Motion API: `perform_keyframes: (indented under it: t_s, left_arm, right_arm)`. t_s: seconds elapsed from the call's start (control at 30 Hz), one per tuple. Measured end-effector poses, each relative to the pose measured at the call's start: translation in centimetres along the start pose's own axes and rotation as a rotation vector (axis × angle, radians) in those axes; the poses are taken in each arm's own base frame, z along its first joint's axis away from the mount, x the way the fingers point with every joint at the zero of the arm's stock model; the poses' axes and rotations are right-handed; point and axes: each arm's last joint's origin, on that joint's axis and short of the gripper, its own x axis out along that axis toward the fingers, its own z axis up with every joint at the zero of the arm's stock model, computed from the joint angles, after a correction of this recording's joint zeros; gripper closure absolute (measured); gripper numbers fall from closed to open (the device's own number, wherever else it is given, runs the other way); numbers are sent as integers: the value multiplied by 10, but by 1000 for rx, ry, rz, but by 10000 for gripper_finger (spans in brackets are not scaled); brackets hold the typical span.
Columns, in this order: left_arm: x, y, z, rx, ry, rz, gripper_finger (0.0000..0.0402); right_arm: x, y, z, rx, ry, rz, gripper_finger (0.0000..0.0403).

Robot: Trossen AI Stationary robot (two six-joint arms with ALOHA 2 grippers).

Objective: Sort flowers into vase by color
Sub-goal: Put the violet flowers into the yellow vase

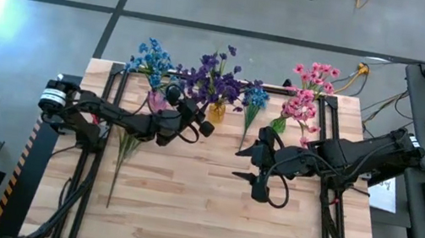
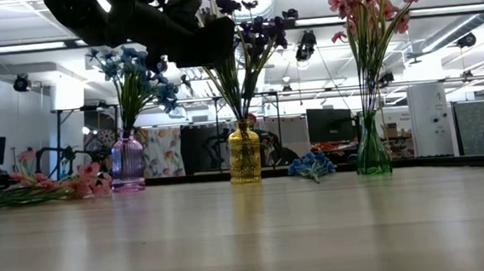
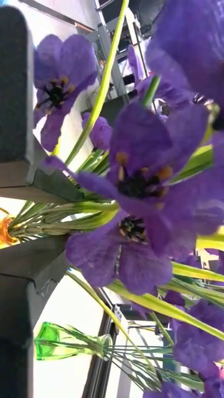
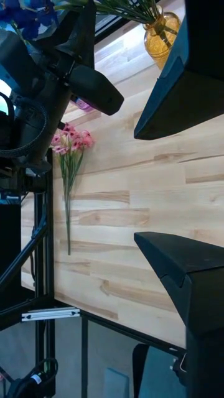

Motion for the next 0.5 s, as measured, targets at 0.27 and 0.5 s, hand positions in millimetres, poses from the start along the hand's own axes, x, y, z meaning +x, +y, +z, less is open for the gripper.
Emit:
perform_keyframes:
  t_s: [0.27, 0.5]
  left_arm:
    - [0, 0, 1, 2, -2, 0, 325]
    - [0, 0, 0, 13, 4, -1, 325]
  right_arm:
    - [0, 0, 0, 0, 0, 0, 156]
    - [0, 0, 0, 0, 0, 0, 156]
